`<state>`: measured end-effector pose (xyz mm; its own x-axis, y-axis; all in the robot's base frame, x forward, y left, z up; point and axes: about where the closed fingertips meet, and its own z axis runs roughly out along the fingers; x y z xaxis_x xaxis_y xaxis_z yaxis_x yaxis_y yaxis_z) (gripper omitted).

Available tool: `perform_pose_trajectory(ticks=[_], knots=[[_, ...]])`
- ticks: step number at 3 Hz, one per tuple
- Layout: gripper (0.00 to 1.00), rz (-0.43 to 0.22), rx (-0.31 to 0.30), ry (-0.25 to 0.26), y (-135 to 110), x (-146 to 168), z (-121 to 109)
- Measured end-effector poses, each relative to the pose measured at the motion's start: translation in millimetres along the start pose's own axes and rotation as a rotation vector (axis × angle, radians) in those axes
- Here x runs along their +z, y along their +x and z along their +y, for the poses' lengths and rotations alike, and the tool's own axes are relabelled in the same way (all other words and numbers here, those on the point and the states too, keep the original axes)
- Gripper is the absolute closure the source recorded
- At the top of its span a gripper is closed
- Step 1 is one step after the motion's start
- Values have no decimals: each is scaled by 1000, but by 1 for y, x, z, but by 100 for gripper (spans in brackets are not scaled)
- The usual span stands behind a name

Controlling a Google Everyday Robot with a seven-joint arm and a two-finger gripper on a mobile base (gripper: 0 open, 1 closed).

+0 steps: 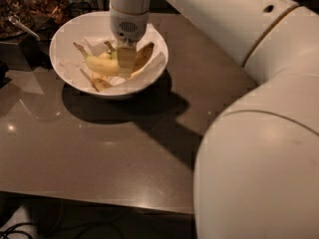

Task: Pick banana from white bowl

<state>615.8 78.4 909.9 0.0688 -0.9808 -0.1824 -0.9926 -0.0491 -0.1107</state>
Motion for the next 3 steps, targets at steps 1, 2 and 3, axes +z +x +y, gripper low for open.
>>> perform_pose_trajectory(ticks=[1, 2, 3], knots=[[100, -56, -30, 40, -2, -35, 29], [100, -117, -63, 64, 1, -62, 61], [100, -158, -61, 81, 11, -78, 94]])
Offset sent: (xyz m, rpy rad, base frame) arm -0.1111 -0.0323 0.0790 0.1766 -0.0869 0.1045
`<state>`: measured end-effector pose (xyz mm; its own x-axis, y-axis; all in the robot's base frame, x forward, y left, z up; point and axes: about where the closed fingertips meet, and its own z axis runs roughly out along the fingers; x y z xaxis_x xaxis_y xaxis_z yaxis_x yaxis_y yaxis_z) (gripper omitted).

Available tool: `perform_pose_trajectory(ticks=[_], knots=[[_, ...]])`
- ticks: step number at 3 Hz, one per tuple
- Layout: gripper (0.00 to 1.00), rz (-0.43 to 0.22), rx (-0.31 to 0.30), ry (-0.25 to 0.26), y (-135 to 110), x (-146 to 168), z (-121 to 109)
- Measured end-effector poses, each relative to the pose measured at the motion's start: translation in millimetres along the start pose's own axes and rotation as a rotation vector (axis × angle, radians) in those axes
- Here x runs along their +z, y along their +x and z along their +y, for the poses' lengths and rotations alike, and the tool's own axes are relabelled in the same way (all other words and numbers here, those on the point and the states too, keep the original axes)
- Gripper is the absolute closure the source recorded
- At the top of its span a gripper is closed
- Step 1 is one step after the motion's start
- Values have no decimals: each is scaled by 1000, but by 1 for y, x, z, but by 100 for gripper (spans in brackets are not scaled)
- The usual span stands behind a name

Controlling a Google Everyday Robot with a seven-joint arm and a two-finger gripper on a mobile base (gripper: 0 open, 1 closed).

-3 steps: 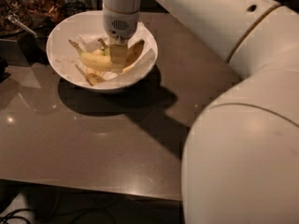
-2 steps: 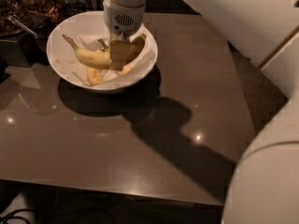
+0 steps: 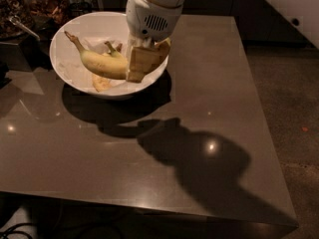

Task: Pick banana from white bowl

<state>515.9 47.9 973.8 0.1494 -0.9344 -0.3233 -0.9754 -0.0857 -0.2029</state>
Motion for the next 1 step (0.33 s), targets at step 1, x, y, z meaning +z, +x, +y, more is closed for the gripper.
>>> perform_pose_trajectory(ticks=[1], knots=[[100, -15, 25, 29, 14, -10, 29]])
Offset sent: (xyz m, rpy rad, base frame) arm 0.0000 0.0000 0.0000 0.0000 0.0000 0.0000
